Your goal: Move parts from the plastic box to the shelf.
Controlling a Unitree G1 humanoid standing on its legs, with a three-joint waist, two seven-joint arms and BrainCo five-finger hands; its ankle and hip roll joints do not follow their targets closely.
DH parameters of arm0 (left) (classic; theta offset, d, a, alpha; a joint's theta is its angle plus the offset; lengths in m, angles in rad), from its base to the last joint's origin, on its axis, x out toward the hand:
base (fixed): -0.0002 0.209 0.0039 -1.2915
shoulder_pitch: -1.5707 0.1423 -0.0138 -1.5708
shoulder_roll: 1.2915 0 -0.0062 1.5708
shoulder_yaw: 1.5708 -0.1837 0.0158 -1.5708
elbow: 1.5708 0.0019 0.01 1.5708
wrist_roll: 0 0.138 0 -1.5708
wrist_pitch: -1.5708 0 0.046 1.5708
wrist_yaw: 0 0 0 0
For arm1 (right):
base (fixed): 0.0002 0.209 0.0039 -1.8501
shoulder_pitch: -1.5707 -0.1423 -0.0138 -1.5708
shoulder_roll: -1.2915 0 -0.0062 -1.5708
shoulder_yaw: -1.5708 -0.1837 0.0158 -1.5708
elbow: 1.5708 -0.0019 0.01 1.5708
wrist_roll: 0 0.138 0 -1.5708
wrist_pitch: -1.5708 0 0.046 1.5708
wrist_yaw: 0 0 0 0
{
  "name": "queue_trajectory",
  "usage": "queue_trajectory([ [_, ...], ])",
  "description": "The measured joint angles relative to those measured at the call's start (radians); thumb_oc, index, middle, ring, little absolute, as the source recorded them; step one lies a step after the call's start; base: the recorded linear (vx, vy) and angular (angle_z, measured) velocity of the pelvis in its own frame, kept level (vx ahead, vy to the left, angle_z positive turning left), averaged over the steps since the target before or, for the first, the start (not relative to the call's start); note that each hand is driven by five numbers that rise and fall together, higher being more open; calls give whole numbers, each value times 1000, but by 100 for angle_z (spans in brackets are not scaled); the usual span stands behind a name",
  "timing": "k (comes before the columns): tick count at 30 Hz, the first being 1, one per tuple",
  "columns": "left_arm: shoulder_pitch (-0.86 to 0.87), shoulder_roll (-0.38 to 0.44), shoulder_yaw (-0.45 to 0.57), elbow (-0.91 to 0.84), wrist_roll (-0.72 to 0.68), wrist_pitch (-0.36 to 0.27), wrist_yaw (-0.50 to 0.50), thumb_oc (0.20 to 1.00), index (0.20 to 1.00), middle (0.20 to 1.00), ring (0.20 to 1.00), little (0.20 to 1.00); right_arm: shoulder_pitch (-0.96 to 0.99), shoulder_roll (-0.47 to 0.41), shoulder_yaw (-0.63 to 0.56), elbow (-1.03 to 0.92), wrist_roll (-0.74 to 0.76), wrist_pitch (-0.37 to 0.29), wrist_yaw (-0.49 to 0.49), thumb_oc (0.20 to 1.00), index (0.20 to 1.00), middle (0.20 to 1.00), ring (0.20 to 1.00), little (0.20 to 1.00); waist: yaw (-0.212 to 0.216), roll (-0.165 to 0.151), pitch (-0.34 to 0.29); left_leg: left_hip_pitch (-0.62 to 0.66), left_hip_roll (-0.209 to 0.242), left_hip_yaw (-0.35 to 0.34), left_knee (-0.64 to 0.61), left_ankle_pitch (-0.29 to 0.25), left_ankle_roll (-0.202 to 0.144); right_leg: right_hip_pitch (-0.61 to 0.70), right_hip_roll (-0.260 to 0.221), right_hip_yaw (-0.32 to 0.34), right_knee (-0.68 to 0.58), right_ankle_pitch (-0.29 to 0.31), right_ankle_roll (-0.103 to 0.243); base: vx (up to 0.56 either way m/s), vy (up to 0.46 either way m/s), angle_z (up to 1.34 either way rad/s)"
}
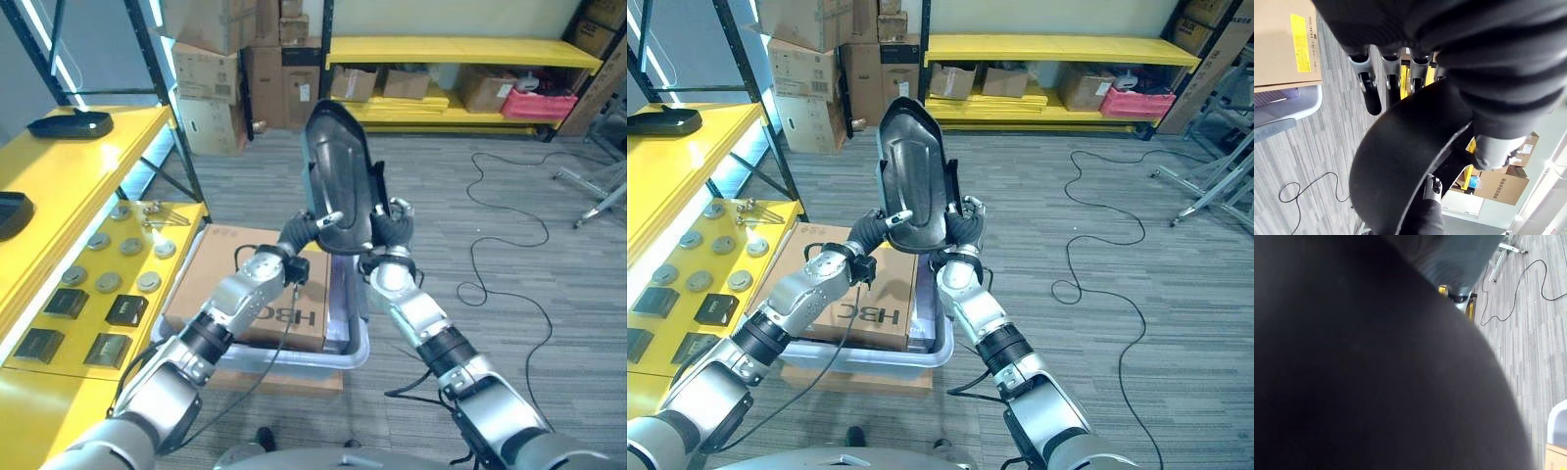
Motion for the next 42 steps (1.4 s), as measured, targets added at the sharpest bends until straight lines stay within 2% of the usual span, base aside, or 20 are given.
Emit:
queue_trajectory([
  [8, 1, 25, 4, 4, 61, 8, 49, 200, 200, 200, 200, 200, 0, 23, 39, -10, 2, 1, -4, 200, 200, 200, 200, 200, 0, 0, 0, 0, 0, 0, 0, 0, 0, 0, 0, 0, 0, 0, 0, 0, 0, 0],
  [17, 1, 30, 3, 4, 80, 11, 49, 200, 200, 200, 200, 200, 0, 28, 39, -10, 2, 1, -1, 200, 200, 200, 200, 200, 5, 0, 0, 0, 0, 0, 0, 0, 0, 0, 0, 0, 0, 0, 0, 0, 0, 0],
  [18, 1, 30, 3, 4, 88, 11, 49, 200, 200, 200, 200, 200, 0, 28, 39, -10, 3, 1, 2, 460, 460, 460, 460, 460, 4, 0, 0, 0, 0, 0, 0, 0, 0, 0, 0, 0, 0, 0, 0, 0, 0, 0],
  [19, 1, 29, 3, 4, 100, 11, 52, 200, 200, 200, 200, 200, 0, 27, 39, -10, 13, 1, 6, 1000, 1000, 1000, 1000, 1000, 3, 0, 0, 0, 0, 0, 0, 0, 0, 0, 0, 0, 0, 0, 0, 0, 0, 0],
  [26, 7, 41, 2, 3, 108, 10, 88, 200, 200, 200, 200, 200, -1, 29, 39, -11, 122, -8, 53, 1000, 1000, 1000, 1000, 1000, 5, 0, 0, 1, 0, 0, 0, 0, 0, 0, 0, 0, 0, 0, 0, 0, 0, 0],
  [30, 8, 76, 25, -2, 103, -6, 105, 200, 200, 200, 200, 200, 0, 9, 13, -12, 133, -27, 52, 1000, 1000, 1000, 1000, 1000, 2, 0, 0, 1, 0, 0, 0, 0, 0, 0, 0, 0, 0, 0, 0, 0, 0, 0],
  [33, 44, 110, 92, -42, 96, -21, 108, 200, 200, 200, 200, 200, 32, -33, -73, -55, 129, -53, 52, 1000, 1000, 1000, 1000, 1000, -3, 0, 0, 1, 0, 1, 0, -1, 1, -1, -1, 2, 0, -1, 1, 0, 0, 0],
  [38, 102, 183, 232, -80, 97, -74, 136, 200, 200, 200, 200, 200, 146, -164, -255, -147, 129, -67, 75, 1000, 1000, 1000, 1000, 1000, -10, -1, 0, 1, 0, 3, -1, -3, 2, -2, -1, 4, 0, -2, 2, 0, 0, 0],
  [42, 154, 222, 341, -80, 100, -128, 172, 200, 200, 200, 200, 200, 227, -212, -374, -205, 129, -89, 105, 1000, 1000, 1000, 1000, 1000, -22, -1, 0, 1, 1, 15, -5, -5, 1, -10, 0, 18, -1, -2, 3, 1, 13, -9],
])
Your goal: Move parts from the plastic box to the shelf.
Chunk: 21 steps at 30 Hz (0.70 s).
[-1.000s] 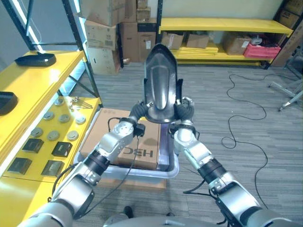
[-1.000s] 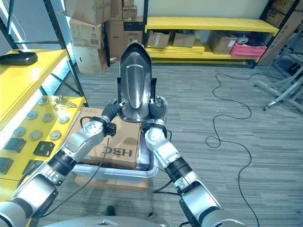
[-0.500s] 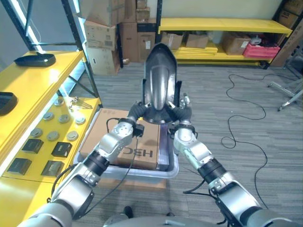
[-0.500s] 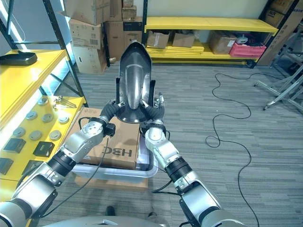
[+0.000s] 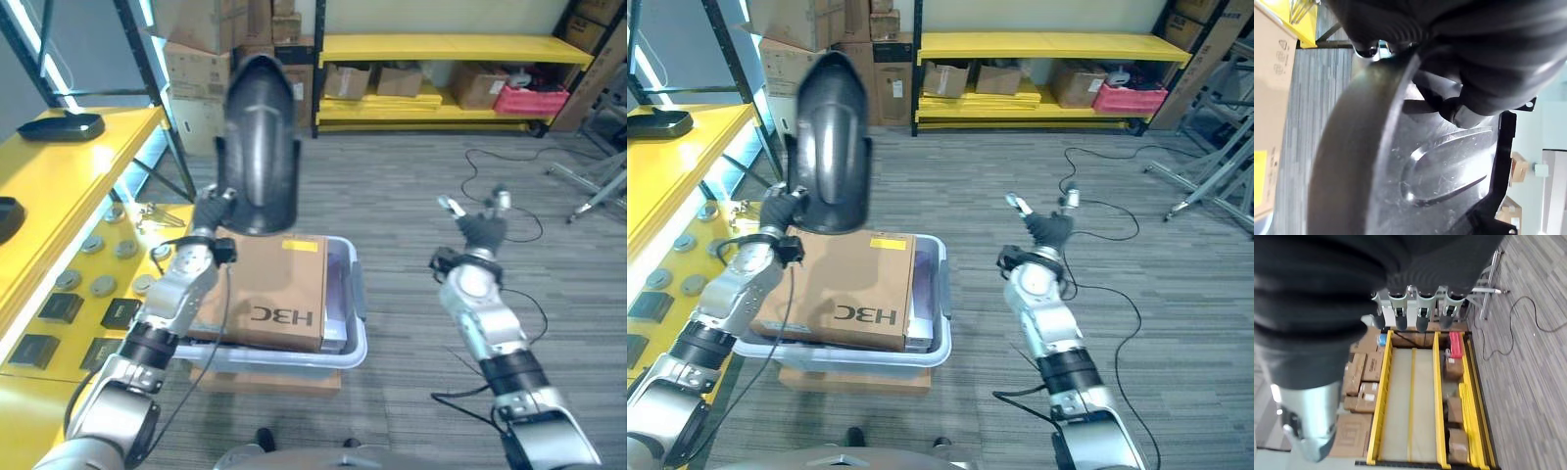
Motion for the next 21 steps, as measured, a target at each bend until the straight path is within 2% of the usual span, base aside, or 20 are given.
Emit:
queue_trajectory([
  [5, 109, 45, 131, -80, 47, -51, -1, 200, 200, 200, 200, 200, 106, -21, -95, -35, 1, -6, 62, 1000, 1000, 1000, 1000, 1000, 4, 0, 0, -2, 0, 8, -2, -10, -4, -7, -2, 6, 0, -4, 6, -14, 39, -6],
  [8, 237, 72, 242, -195, 96, -95, -9, 200, 200, 200, 200, 200, 186, -21, -117, -67, 12, -16, 123, 1000, 1000, 1000, 1000, 1000, 35, 3, 2, -3, -3, 3, -2, -17, 0, -7, -5, 3, 0, -6, 6, -47, 35, 5],
  [9, 252, 76, 263, -207, 98, -97, -12, 200, 200, 200, 200, 200, 190, -19, -119, -79, 21, -15, 138, 1000, 1000, 1000, 1000, 1000, 54, 7, 4, -7, -6, -6, -3, -15, 2, -3, -6, -2, 1, -7, 7, -121, 12, 25],
  [10, 310, 77, 324, -273, 116, -102, -28, 200, 200, 200, 200, 200, 216, -6, -143, -135, 38, -21, 169, 1000, 1000, 1000, 1000, 1000, 53, 8, 8, -12, -11, -28, -2, -19, 3, -3, -10, -17, 1, -11, 8, -91, -39, 35],
  [12, 331, 78, 340, -300, 134, -122, -38, 200, 200, 200, 200, 200, 247, -10, -177, -172, 47, -23, 184, 1000, 1000, 1000, 1000, 1000, 64, 24, 18, -32, -22, -90, -1, 3, 13, 0, -1, -16, 46, -31, 6, -126, -84, 82],
  [13, 322, 74, 331, -301, 135, -126, -53, 200, 200, 200, 200, 200, 284, -11, -210, -198, 49, -24, 182, 1000, 1000, 1000, 1000, 1000, 56, 39, 22, -48, -31, -163, 0, 20, 15, -18, 1, 18, 114, -61, 0, -94, -100, 186],
  [14, 314, 69, 325, -304, 135, -126, -72, 200, 200, 200, 200, 200, 326, -14, -239, -219, 50, -30, 180, 1000, 1000, 1000, 1000, 1000, 26, 61, 28, -61, -24, -261, 3, 31, 14, -51, 15, 79, 192, -127, -15, -114, -115, 242],
  [15, 315, 85, 328, -311, 135, -128, -78, 200, 200, 200, 200, 200, 339, -14, -239, -224, 51, -32, 182, 1000, 1000, 1000, 1000, 1000, 9, 62, 30, -84, -28, -317, 3, 39, 15, -64, 37, 184, 195, -159, -13, -183, -146, 214],
  [16, 314, 112, 338, -312, 135, -133, -77, 200, 200, 200, 200, 200, 328, -13, -232, -224, 52, -33, 184, 1000, 1000, 1000, 1000, 1000, 36, 42, 38, -94, -38, -318, 3, 41, 14, -89, 32, 232, 204, -174, -9, -218, -138, 128],
  [17, 319, 136, 351, -312, 134, -133, -73, 200, 200, 200, 200, 200, 313, -13, -229, -223, 52, -36, 187, 1000, 1000, 1000, 1000, 1000, 67, 29, 45, -103, -48, -323, 2, 43, 13, -110, 31, 253, 216, -179, -13, -239, -121, 104],
  [18, 341, 139, 380, -311, 125, -133, -68, 200, 200, 200, 200, 200, 297, -18, -235, -223, 52, -41, 206, 1000, 1000, 1000, 1000, 1000, 79, 31, 49, -141, -52, -374, -3, 44, 8, -126, 41, 223, 238, -180, -17, -415, -215, 170],
  [19, 392, 137, 399, -313, 92, -150, -59, 200, 200, 200, 200, 200, 242, -43, -243, -187, 52, -42, 209, 1000, 1000, 1000, 1000, 1000, 126, 50, 70, -179, -16, -367, 4, 20, -5, -149, 63, 151, 247, -180, -26, -410, -251, 213],
  [20, 433, 119, 411, -314, 83, -161, -68, 200, 200, 200, 200, 200, 212, -50, -239, -169, 51, -40, 206, 1000, 1000, 1000, 1000, 1000, 141, 67, 81, -217, 4, -375, 23, 15, -4, -148, 93, 112, 256, -177, -46, -352, -231, 204],
  [21, 452, 104, 419, -315, 75, -161, -76, 200, 200, 200, 200, 200, 207, -50, -237, -167, 51, -38, 206, 1000, 1000, 1000, 1000, 1000, 143, 62, 99, -231, 15, -355, 25, -25, -9, -125, 94, 62, 243, -182, -59, -198, -147, 191],
])
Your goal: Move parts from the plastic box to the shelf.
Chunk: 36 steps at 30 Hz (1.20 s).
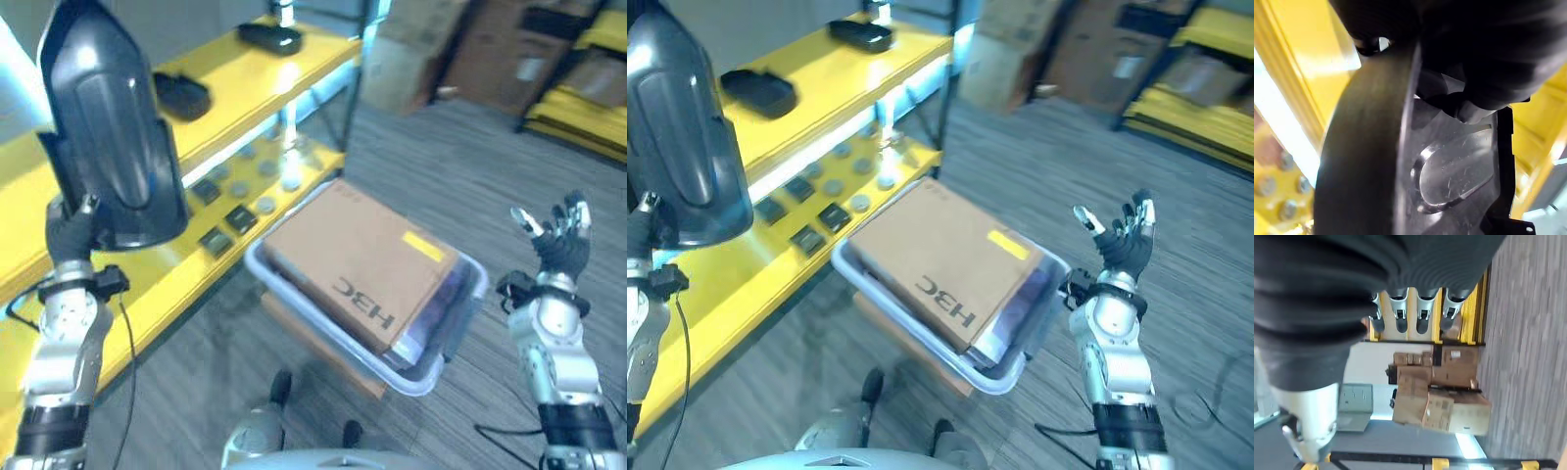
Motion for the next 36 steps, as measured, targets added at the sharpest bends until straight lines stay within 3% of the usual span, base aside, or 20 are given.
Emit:
queue_trajectory([
  [1, 41, -10, 1, 1, -5, 1, -22, 200, 200, 200, 200, 200, 2, 11, 0, 3, 0, 10, 0, 1000, 1000, 1000, 1000, 1000, 26, -46, 34, -7, 17, 113, 28, -81, 2, 17, -28, -75, -6, -6, -29, -199, -71, 154],
  [2, 49, -13, 1, 1, -9, 1, -28, 200, 200, 200, 200, 200, 5, 13, 0, 3, 0, 12, -2, 1000, 1000, 1000, 1000, 1000, 28, -51, 37, -7, 20, 146, 43, -83, 4, 27, -30, -93, -6, -5, -33, -200, -42, 143],
  [4, 60, -46, -5, 3, -21, 2, -61, 200, 200, 200, 200, 200, 44, 32, -15, -30, 0, 20, -9, 1000, 1000, 1000, 1000, 1000, -1, -63, 40, 0, 57, 326, 90, -121, 0, 64, -45, -205, -20, -8, -45, -131, 51, 131],
  [6, 59, -48, -4, 2, -23, 2, -62, 200, 200, 200, 200, 200, 27, 57, -8, -38, 0, 20, -6, 1000, 1000, 1000, 1000, 1000, 9, -85, 49, -5, 60, 320, 97, -114, -12, 52, -69, -209, -22, -2, -44, -85, 101, 78],
  [9, 20, -48, -38, 2, -31, 2, -80, 200, 200, 200, 200, 200, 25, 65, -8, -35, 6, 19, -9, 1000, 1000, 1000, 1000, 1000, -50, -94, 55, -1, 86, 451, 175, -119, -25, 85, -117, -294, -62, 26, -10, 34, 107, 78],
  [10, 15, -55, -50, -7, -34, 2, -87, 200, 200, 200, 200, 200, 27, 60, -9, -34, 20, 18, -9, 1000, 1000, 1000, 1000, 1000, -69, -53, 42, 52, 106, 451, 130, -82, -37, 93, -95, -305, -50, 19, 20, 111, 131, 45],
  [11, 13, -57, -49, -14, -37, 2, -86, 200, 200, 200, 200, 200, 26, 68, -6, -31, 22, 16, -9, 1000, 1000, 1000, 1000, 1000, -60, -37, 45, 49, 105, 454, 110, 14, -25, 95, -103, -301, -29, 12, 40, 226, 244, 48],
  [13, 14, -59, -49, -29, -40, 2, -85, 200, 200, 200, 200, 200, 71, 107, 17, -29, 22, 3, -23, 1000, 1000, 1000, 1000, 1000, -55, -61, 36, 61, 45, 446, 98, 20, -7, 113, -144, -279, -31, -9, 61, 213, 219, 43],
  [16, 26, -51, -20, -32, -60, 6, -85, 200, 200, 200, 200, 200, 58, 107, 21, -30, 22, 1, -26, 1000, 1000, 1000, 1000, 1000, -26, -61, 36, 77, -11, 432, 91, 13, 16, 116, -176, -224, -35, -17, 75, 211, 213, 26],
  [22, 50, -47, 39, -34, -88, 14, -104, 200, 200, 200, 200, 200, 45, 118, 48, -34, 18, -2, -35, 1000, 1000, 1000, 1000, 1000, 15, -75, 23, 89, -94, 390, 86, -2, 73, 138, -241, -219, -20, -4, 106, 220, 294, 29],
  [26, 35, -43, 21, -29, -97, 36, -130, 200, 200, 200, 200, 200, 41, 155, 58, -35, 19, -15, -51, 1000, 1000, 1000, 1000, 1000, 11, -73, 17, 85, -131, 374, 108, -33, 134, -22, -311, -134, 332, 43, 126, 156, 305, 32],
  [27, 16, -46, -10, -20, -98, 51, -124, 200, 200, 200, 200, 200, 71, 164, 59, -59, 19, -27, -49, 1000, 1000, 1000, 1000, 1000, -32, -60, 28, 84, -164, 333, 169, -71, 187, -180, -357, 0, 639, 178, 139, 131, 92, 67],
  [28, 16, -43, -24, -19, -98, 55, -120, 200, 200, 200, 200, 200, 90, 167, 60, -72, 19, -27, -42, 1000, 1000, 1000, 1000, 1000, -52, -53, 32, 91, -171, 327, 179, -83, 187, -251, -349, 62, 746, 242, 144, 119, -133, 62],
  [29, 17, -39, -35, -20, -98, 55, -118, 200, 200, 200, 200, 200, 103, 164, 61, -69, 20, -27, -28, 1000, 1000, 1000, 1000, 1000, -56, -27, 28, 87, -166, 330, 172, -79, 179, -345, -292, 115, 775, 172, 140, 90, -203, 23],
  [31, 13, -39, -36, -22, -97, 55, -114, 200, 200, 200, 200, 200, 103, 162, 59, -68, 20, -27, -18, 1000, 1000, 1000, 1000, 1000, -68, -9, 29, 89, -153, 325, 151, -77, 159, -379, -230, 117, 645, 123, 134, 146, -275, 24],
  [32, -9, -49, -46, 0, -96, 51, -97, 200, 200, 200, 200, 200, 105, 163, 66, -53, 27, -40, 0, 1000, 1000, 1000, 1000, 1000, -95, -51, 35, 80, -156, 339, 182, -151, 3, -366, -178, 125, 360, 87, 82, 141, -261, 59],
  [33, -25, -30, -49, 7, -95, 50, -90, 200, 200, 200, 200, 200, 104, 178, 67, -48, 28, -49, 5, 1000, 1000, 1000, 1000, 1000, -105, -93, 32, 33, -172, 292, 321, -187, 98, -350, -194, 158, 220, 83, 108, 134, -315, 65],
  [34, -31, -13, -56, 6, -95, 49, -78, 200, 200, 200, 200, 200, 104, 170, 59, -49, 31, -58, 13, 1000, 1000, 1000, 1000, 1000, -107, -104, 27, 23, -140, 243, 388, -233, 146, -351, -186, 175, 151, 94, 133, 193, -302, 19],
  [35, -16, -39, -44, 20, -91, 40, -73, 200, 200, 200, 200, 200, 92, 168, 54, -29, 49, -60, 23, 1000, 1000, 1000, 1000, 1000, -89, -143, 44, 40, -165, 259, 393, -249, 127, -353, -186, 180, 23, 128, 144, 229, -345, 2],
  [36, -3, -60, -49, 31, -87, 38, -64, 200, 200, 200, 200, 200, 96, 173, 33, -34, 58, -63, 33, 1000, 1000, 1000, 1000, 1000, -101, -127, 49, 45, -149, 260, 389, -241, 142, -317, -162, 164, -82, 162, 136, 180, -258, 14],
])
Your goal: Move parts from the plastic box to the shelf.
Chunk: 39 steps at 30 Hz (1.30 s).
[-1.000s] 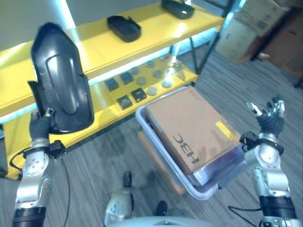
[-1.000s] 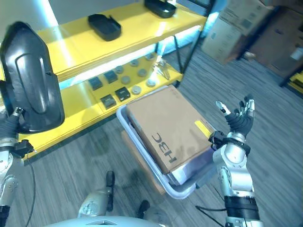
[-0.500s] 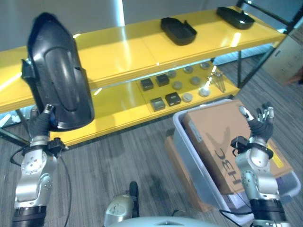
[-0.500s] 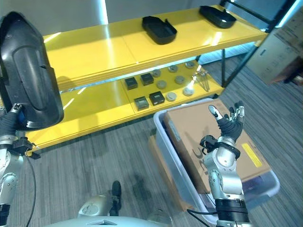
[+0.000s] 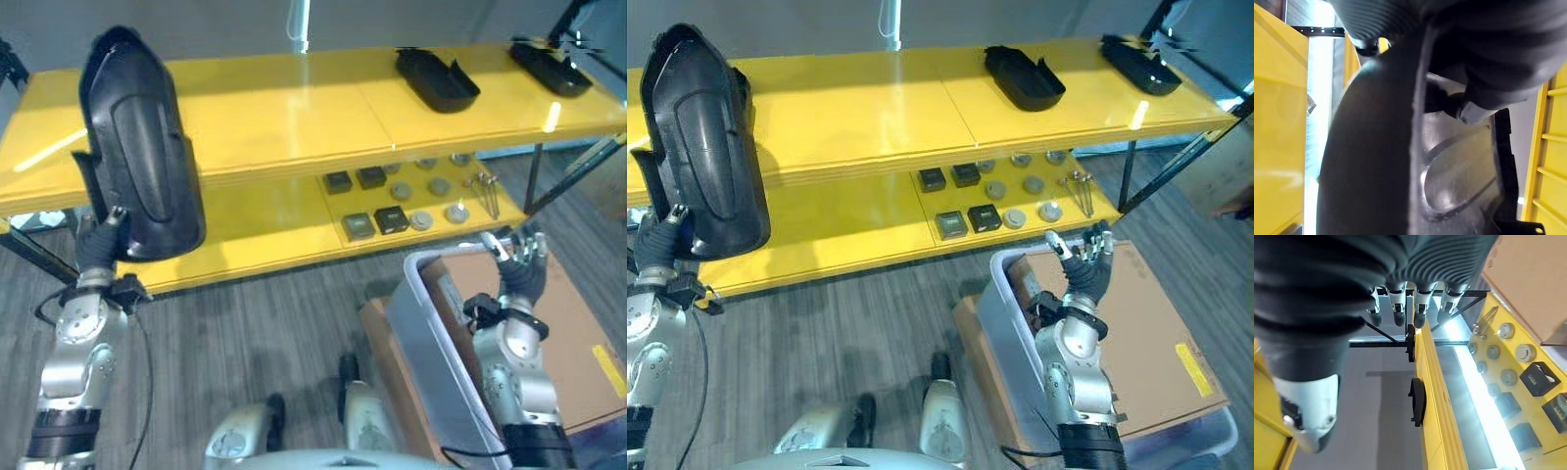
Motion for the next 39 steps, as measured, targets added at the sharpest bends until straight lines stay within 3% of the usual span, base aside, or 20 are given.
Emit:
queue_trajectory([
  [2, 58, -26, -1, 12, 2, 1, 3, 200, 200, 200, 200, 200, 0, -11, -29, -20, 9, 14, 5, 1000, 1000, 1000, 1000, 1000, -3, -4, -1, 56, -11, -21, -77, 34, 7, 39, 15, -30, -42, 48, -35, 155, -265, 31],
  [5, 71, -44, -16, 10, 1, 2, 0, 200, 200, 200, 200, 200, -6, -48, -47, -37, 20, 22, 3, 1000, 1000, 1000, 1000, 1000, 0, 1, -5, 143, -8, -67, -185, 74, -5, 166, 55, -65, -72, 79, -60, 173, -282, 35],
  [7, 60, -42, -25, -11, 1, 1, -9, 200, 200, 200, 200, 200, -34, -75, -59, -37, 20, 22, 3, 1000, 1000, 1000, 1000, 1000, 8, -15, -19, 161, -11, -83, -228, 90, -24, 268, 87, -80, -105, 125, -102, 131, -249, 30],
  [8, 60, -42, -28, -21, 1, 1, -11, 200, 200, 200, 200, 200, -53, -81, -61, -37, 21, 24, 2, 1000, 1000, 1000, 1000, 1000, 22, -18, -20, 164, -13, -73, -234, 89, -29, 285, 86, -89, -130, 126, -110, 109, -171, -6],
  [11, 62, -44, -57, -36, 1, 17, -32, 200, 200, 200, 200, 200, -78, -89, -60, -37, 22, 47, 2, 1000, 1000, 1000, 1000, 1000, -1, -20, -22, 180, -7, -48, -237, 110, -77, 331, 77, -90, -162, 121, -111, 109, -257, 29],
  [13, 54, -38, -52, -83, 1, 17, -45, 200, 200, 200, 200, 200, -78, -90, -66, -37, 22, 62, 1, 1000, 1000, 1000, 1000, 1000, -16, -34, -35, 202, 13, -21, -319, 111, -76, 324, 94, -90, -162, 71, -100, 75, -266, 28],
  [16, 63, -39, -53, -92, 2, 21, -64, 200, 200, 200, 200, 200, -65, -88, -62, -37, 22, 65, 2, 1000, 1000, 1000, 1000, 1000, -15, -36, -36, 202, 40, -13, -315, 110, -85, 326, 119, -90, -162, 68, -112, 55, -195, -2],
  [19, 61, -38, -52, -103, 11, 21, -65, 200, 200, 200, 200, 200, -41, -89, -62, -35, 41, 65, 3, 1000, 1000, 1000, 1000, 1000, -31, -36, -36, 167, 74, -1, -236, 74, -140, 324, 150, -89, -160, 51, -149, 82, -214, -14],
  [20, 46, -37, -50, -109, 12, 21, -62, 200, 200, 200, 200, 200, -37, -86, -59, -33, 44, 65, 6, 1000, 1000, 1000, 1000, 1000, -39, -44, -34, 106, 99, 26, -95, 50, -168, 305, 165, -84, -130, 32, -176, 107, -159, -22],
  [22, 16, -37, -50, -104, 11, 32, -57, 200, 200, 200, 200, 200, -33, -83, -58, -30, 46, 60, 11, 1000, 1000, 1000, 1000, 1000, -51, -56, -32, -5, 119, 51, 141, 65, -181, 295, 167, -58, -102, 12, -200, 107, -2, -31],
  [23, 3, -35, -50, -103, 10, 33, -55, 200, 200, 200, 200, 200, -29, -76, -59, -31, 47, 59, 13, 1000, 1000, 1000, 1000, 1000, -54, -57, -33, -51, 138, 57, 225, 51, -165, 298, 168, -50, -93, 12, -201, 139, 140, -47],
  [24, -10, -32, -51, -102, 10, 33, -55, 200, 200, 200, 200, 200, -22, -70, -59, -33, 47, 57, 16, 1000, 1000, 1000, 1000, 1000, -63, -53, -37, -64, 162, 56, 212, 38, -169, 301, 169, -60, -94, 11, -201, 133, 154, -44],
  [25, -40, -27, -58, -94, 10, 33, -54, 200, 200, 200, 200, 200, -17, -63, -60, -27, 44, 52, 23, 1000, 1000, 1000, 1000, 1000, -82, -48, -39, -67, 189, 55, 156, 35, -170, 300, 173, -63, -95, 8, -197, 139, 213, -26],
  [27, -138, -17, -93, -37, 10, 33, -40, 200, 200, 200, 200, 200, -14, -51, -59, -11, 43, 49, 34, 1000, 1000, 1000, 1000, 1000, -123, -39, -43, -57, 216, 49, -73, 56, -183, 287, 165, -56, -97, 3, -188, 150, 250, -10],
  [29, -220, -21, -144, 21, 9, 33, -26, 200, 200, 200, 200, 200, -13, -54, -61, 6, 43, 46, 37, 1000, 1000, 1000, 1000, 1000, -157, -12, -42, -34, 246, 55, -274, 129, -215, 285, 164, -60, -102, 8, -178, 197, 281, -6],
  [32, -269, -45, -200, 67, 8, 33, -8, 200, 200, 200, 200, 200, -11, -74, -59, 6, 43, 43, 50, 1000, 1000, 1000, 1000, 1000, -178, 29, -26, -47, 307, 93, -354, 179, -252, 294, 169, -57, -74, 7, -178, 205, 344, -10],
  [33, -264, -73, -203, 67, 7, 33, 4, 200, 200, 200, 200, 200, -8, -94, -61, 7, 45, 36, 58, 1000, 1000, 1000, 1000, 1000, -173, 52, -8, -46, 323, 100, -349, 187, -249, 304, 164, -42, -58, -8, -161, 262, 448, -38],
  [36, -228, -80, -194, 66, 10, 40, 35, 200, 200, 200, 200, 200, 2, -95, -61, 12, 63, 18, 90, 1000, 1000, 1000, 1000, 1000, -161, 61, 2, -10, 292, 108, -292, 192, -228, 303, 109, -28, -17, -34, -126, 200, 325, -47],
  [38, -184, -80, -192, 67, 10, 44, 33, 200, 200, 200, 200, 200, 24, -95, -69, 2, 80, 11, 100, 1000, 1000, 1000, 1000, 1000, -162, 83, 1, 37, 255, 73, -260, 180, -212, 321, 77, -29, -7, -49, -97, 146, 267, -31],
  [39, -169, -80, -190, 68, 11, 45, 27, 200, 200, 200, 200, 200, 39, -83, -74, 2, 80, 3, 103, 1000, 1000, 1000, 1000, 1000, -161, 84, 0, 46, 233, 69, -274, 228, -205, 326, 58, -29, 2, -55, -75, 98, 203, -15],
])
